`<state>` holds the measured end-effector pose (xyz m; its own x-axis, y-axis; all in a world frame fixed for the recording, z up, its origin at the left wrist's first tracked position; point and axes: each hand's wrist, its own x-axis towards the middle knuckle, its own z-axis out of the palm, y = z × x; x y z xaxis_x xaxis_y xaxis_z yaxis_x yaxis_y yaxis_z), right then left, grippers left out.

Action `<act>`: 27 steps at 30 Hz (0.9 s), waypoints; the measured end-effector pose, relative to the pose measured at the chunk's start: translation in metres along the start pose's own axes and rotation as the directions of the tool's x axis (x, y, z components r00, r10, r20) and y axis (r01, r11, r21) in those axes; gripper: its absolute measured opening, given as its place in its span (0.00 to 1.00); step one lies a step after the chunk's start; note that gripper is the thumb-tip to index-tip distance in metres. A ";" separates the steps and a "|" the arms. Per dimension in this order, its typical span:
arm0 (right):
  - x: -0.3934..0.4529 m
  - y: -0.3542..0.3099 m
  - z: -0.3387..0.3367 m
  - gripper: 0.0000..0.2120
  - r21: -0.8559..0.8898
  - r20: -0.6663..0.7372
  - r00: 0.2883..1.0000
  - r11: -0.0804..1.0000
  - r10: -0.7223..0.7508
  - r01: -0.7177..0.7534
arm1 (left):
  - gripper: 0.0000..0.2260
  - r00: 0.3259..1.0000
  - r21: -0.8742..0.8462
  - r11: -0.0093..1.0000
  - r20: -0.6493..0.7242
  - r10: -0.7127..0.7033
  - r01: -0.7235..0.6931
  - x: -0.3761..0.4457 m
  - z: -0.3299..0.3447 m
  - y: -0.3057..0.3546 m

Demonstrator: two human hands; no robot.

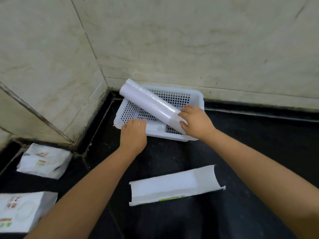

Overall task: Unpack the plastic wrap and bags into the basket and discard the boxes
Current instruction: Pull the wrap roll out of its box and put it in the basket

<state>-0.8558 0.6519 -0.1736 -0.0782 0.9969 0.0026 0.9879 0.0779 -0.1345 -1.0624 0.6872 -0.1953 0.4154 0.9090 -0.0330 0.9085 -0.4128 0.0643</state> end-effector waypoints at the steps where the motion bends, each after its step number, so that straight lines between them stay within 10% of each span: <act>1: -0.017 0.011 -0.009 0.18 0.003 -0.036 0.999 1.000 0.013 -0.013 | 0.16 0.999 0.024 0.999 -0.001 0.047 -0.047 0.000 -0.006 0.018; 13: -0.333 0.201 -0.074 0.28 0.036 -0.135 0.724 0.734 0.676 -0.678 | 0.21 0.856 0.115 0.850 0.010 0.517 -0.515 -0.074 -0.043 0.373; 27: -0.656 0.370 -0.057 0.27 0.042 -0.051 0.368 0.370 0.928 -0.928 | 0.24 0.634 0.030 0.643 0.199 0.747 -0.766 -0.217 0.026 0.704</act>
<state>-0.4314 0.0271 -0.1691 0.8952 0.4395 -0.0737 0.4325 -0.8968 -0.0937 -0.5119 0.1974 -0.1690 0.9511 0.2571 -0.1710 0.2670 -0.9630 0.0371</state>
